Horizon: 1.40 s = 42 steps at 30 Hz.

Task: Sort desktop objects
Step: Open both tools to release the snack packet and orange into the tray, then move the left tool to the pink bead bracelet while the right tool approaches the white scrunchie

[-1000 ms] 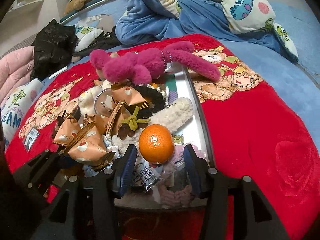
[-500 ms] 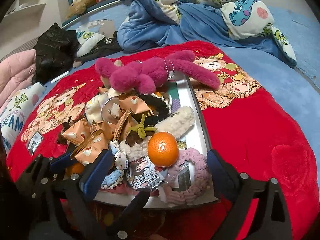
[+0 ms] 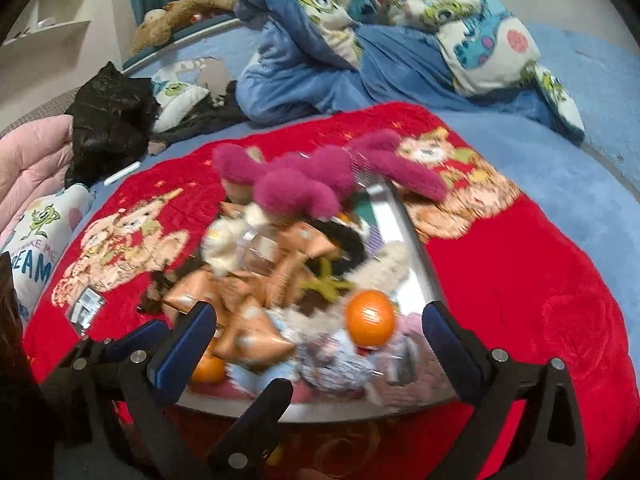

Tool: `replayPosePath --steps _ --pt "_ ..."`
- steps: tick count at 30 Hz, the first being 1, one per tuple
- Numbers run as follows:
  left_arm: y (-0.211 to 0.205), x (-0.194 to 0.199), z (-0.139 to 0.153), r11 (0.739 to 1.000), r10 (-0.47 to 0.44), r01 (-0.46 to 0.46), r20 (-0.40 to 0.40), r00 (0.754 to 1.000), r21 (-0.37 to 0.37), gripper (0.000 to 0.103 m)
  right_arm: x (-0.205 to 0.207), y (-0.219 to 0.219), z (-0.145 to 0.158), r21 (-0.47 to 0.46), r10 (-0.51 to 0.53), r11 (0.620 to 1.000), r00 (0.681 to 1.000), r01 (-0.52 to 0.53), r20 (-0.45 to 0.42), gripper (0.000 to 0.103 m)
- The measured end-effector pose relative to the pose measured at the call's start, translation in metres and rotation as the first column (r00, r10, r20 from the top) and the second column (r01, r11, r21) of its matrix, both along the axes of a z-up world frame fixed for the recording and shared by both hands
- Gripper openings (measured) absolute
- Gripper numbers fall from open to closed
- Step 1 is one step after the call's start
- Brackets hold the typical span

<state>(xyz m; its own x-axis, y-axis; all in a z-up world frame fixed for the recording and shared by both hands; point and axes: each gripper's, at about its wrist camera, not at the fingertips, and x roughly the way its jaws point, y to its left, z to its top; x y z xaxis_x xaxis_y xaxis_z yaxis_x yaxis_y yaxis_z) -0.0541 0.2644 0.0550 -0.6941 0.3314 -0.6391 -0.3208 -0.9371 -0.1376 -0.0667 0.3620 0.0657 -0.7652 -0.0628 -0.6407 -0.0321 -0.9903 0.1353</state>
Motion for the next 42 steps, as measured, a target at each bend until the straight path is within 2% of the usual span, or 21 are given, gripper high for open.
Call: replayPosePath --steps 4,11,16,20,26,31,36,39,42 --pt "-0.04 0.003 0.005 0.997 0.076 -0.077 -0.007 0.997 -0.021 0.103 -0.004 -0.035 0.005 -0.024 0.069 0.997 0.997 -0.07 -0.022 0.103" --pt "-0.126 0.017 0.007 0.972 0.233 -0.233 0.004 0.972 -0.02 0.103 0.001 -0.101 0.007 0.021 0.196 0.981 0.98 -0.195 -0.035 0.103" --pt "-0.19 0.023 0.012 0.942 0.332 -0.331 0.008 0.943 -0.052 0.103 0.008 -0.117 0.01 0.008 0.247 0.969 0.967 -0.247 -0.064 0.103" --pt "-0.224 0.028 0.012 0.929 0.367 -0.366 0.017 0.93 -0.046 0.103 0.009 -0.119 0.01 -0.024 0.261 0.964 0.962 -0.264 -0.083 0.103" --pt "-0.234 0.032 0.0 0.935 0.354 -0.353 0.029 0.935 -0.017 0.103 0.009 -0.12 0.005 -0.081 0.271 0.957 0.959 -0.278 -0.086 0.103" --pt "-0.227 0.036 -0.018 0.949 0.313 -0.31 0.05 0.948 -0.063 0.103 0.01 -0.133 -0.001 -0.008 0.285 0.958 0.956 -0.286 -0.07 0.103" --pt "-0.226 0.049 -0.041 0.954 0.295 -0.288 0.095 0.951 -0.078 0.103 0.006 -0.139 -0.009 0.003 0.302 0.953 0.953 -0.302 -0.032 0.103" --pt "-0.224 0.052 -0.042 0.963 0.265 -0.258 0.109 0.958 -0.075 0.103 0.008 -0.143 -0.011 0.006 0.312 0.95 0.95 -0.312 -0.031 0.103" --pt "-0.215 0.055 -0.037 0.971 0.228 -0.222 0.071 0.971 -0.085 0.103 0.01 -0.146 -0.012 0.0 0.322 0.947 0.946 -0.322 -0.03 0.103"
